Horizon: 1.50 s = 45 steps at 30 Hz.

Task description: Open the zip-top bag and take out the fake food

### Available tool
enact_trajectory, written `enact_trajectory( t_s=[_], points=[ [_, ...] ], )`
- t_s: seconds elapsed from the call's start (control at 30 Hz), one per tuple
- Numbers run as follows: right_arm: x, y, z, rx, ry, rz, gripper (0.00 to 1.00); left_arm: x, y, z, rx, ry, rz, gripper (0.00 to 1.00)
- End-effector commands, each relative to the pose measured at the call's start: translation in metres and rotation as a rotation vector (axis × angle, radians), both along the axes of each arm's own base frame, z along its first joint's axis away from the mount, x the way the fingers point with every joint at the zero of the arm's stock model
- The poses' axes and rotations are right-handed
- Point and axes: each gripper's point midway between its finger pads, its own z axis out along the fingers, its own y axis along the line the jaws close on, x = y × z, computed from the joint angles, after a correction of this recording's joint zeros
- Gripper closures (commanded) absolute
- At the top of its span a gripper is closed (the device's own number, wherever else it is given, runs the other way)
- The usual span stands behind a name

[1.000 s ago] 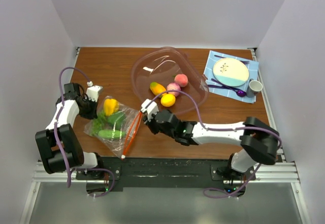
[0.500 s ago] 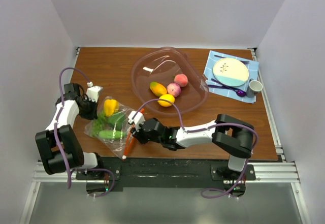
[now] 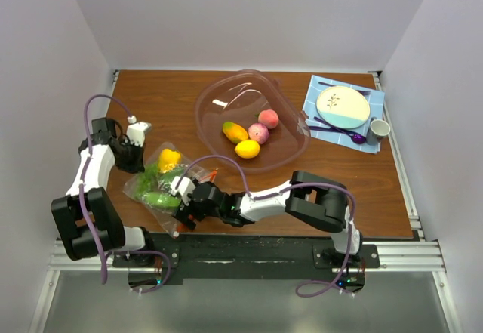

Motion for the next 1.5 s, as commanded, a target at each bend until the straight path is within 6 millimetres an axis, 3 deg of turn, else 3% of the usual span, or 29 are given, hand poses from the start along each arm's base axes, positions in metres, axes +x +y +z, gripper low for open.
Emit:
enact_trajectory(
  t_s=[0.0, 0.17, 0.3, 0.47, 0.57, 0.73, 0.97, 1.1, 1.2, 1.23, 1.27, 1.3, 1.33, 1.37, 1.47],
  points=[
    [-0.002, 0.019, 0.015, 0.068, -0.038, 0.069, 0.02, 0.006, -0.012, 0.029, -0.026, -0.061, -0.049, 1.0],
    [0.009, 0.033, 0.027, 0.14, -0.093, 0.053, 0.01, -0.003, -0.024, 0.021, -0.02, -0.028, -0.103, 1.0],
    [0.009, 0.049, 0.04, 0.189, -0.102, 0.068, 0.01, -0.015, -0.033, 0.003, 0.007, 0.027, -0.144, 1.0],
    [0.009, 0.055, 0.041, 0.196, -0.123, 0.096, 0.02, -0.018, -0.043, -0.005, 0.02, 0.05, -0.176, 1.0],
    [0.007, 0.053, 0.037, 0.186, -0.115, 0.1, 0.05, -0.017, -0.044, -0.006, 0.025, 0.055, -0.18, 1.0],
    [0.005, 0.037, 0.012, 0.118, -0.096, 0.092, 0.13, -0.016, -0.041, -0.009, 0.042, 0.06, -0.184, 1.0],
    [0.001, 0.008, -0.015, 0.041, -0.069, 0.07, 0.32, -0.008, -0.029, -0.01, 0.09, 0.048, -0.147, 1.0],
    [-0.004, -0.011, -0.025, 0.036, -0.017, 0.026, 0.55, 0.022, -0.009, 0.01, 0.121, -0.015, -0.048, 1.0],
    [-0.005, -0.022, -0.017, 0.058, -0.012, -0.002, 0.64, 0.036, 0.003, 0.019, 0.146, -0.045, -0.003, 1.0],
    [-0.004, -0.024, -0.012, 0.074, -0.013, -0.01, 0.72, 0.038, 0.005, 0.021, 0.156, -0.052, 0.003, 1.0],
    [-0.003, -0.025, 0.006, 0.116, -0.023, -0.021, 0.78, 0.04, 0.007, 0.021, 0.165, -0.056, 0.009, 1.0],
    [-0.005, -0.034, 0.003, 0.113, -0.013, -0.035, 0.84, 0.041, 0.01, 0.02, 0.176, -0.059, 0.011, 1.0],
    [-0.003, -0.037, 0.013, 0.14, -0.022, -0.053, 0.99, 0.041, 0.011, 0.019, 0.181, -0.058, 0.011, 1.0],
    [-0.003, -0.038, 0.029, 0.176, -0.025, -0.059, 1.0, 0.041, 0.011, 0.016, 0.183, -0.052, 0.011, 1.0],
    [-0.007, -0.05, 0.041, 0.209, -0.011, -0.073, 1.0, 0.039, 0.013, 0.01, 0.187, -0.04, 0.016, 1.0]
  ],
)
